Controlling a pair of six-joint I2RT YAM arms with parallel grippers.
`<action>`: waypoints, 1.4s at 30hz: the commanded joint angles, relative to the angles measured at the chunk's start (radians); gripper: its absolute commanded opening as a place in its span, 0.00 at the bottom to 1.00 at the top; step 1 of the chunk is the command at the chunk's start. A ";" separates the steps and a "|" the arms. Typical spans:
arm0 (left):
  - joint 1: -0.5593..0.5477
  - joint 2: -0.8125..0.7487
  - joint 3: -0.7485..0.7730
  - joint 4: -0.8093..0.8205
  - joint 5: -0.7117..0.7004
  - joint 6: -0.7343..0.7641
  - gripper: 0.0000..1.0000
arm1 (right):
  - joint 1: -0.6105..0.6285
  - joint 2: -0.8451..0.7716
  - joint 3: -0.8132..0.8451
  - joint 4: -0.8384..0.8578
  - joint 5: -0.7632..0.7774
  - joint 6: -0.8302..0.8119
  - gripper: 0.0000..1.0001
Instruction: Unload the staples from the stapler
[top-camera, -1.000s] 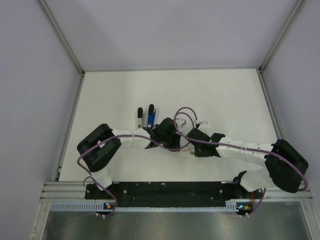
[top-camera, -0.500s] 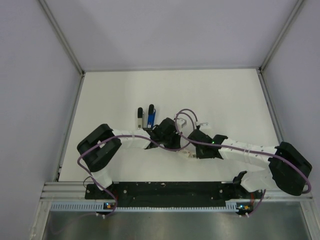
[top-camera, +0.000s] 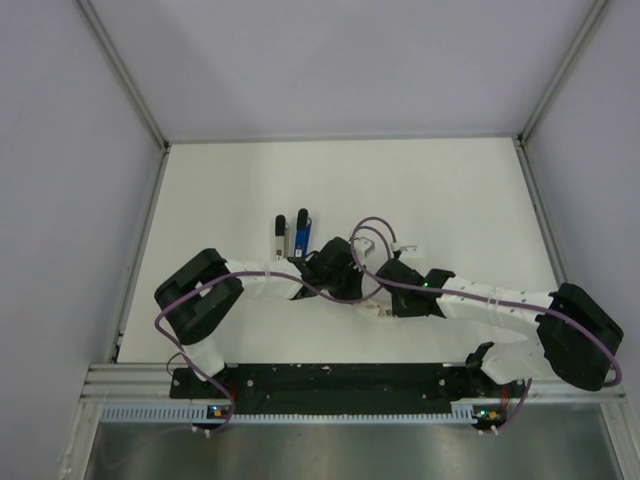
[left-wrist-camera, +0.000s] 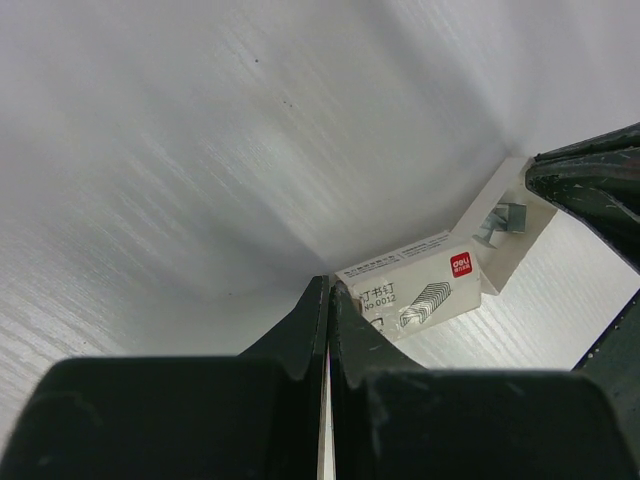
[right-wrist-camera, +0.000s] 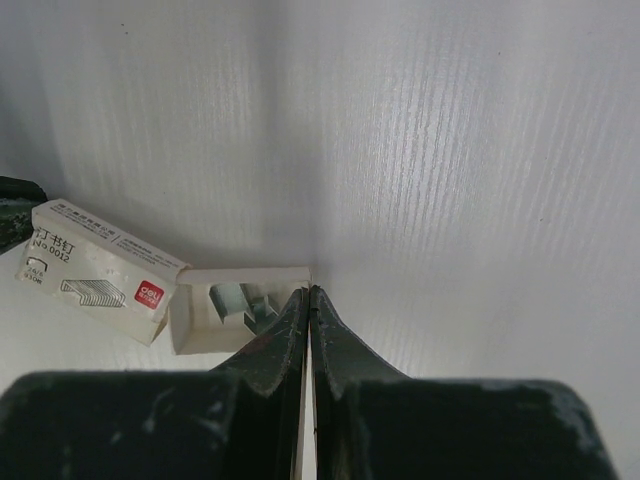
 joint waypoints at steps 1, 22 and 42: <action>-0.029 0.003 -0.004 -0.015 -0.023 0.011 0.00 | 0.013 0.024 0.053 -0.017 0.022 0.032 0.00; -0.075 -0.037 -0.073 -0.064 -0.072 -0.023 0.00 | 0.014 0.036 0.053 -0.054 0.068 0.130 0.00; -0.101 -0.060 -0.114 -0.043 -0.075 -0.048 0.00 | 0.010 0.016 0.042 -0.061 0.062 0.150 0.00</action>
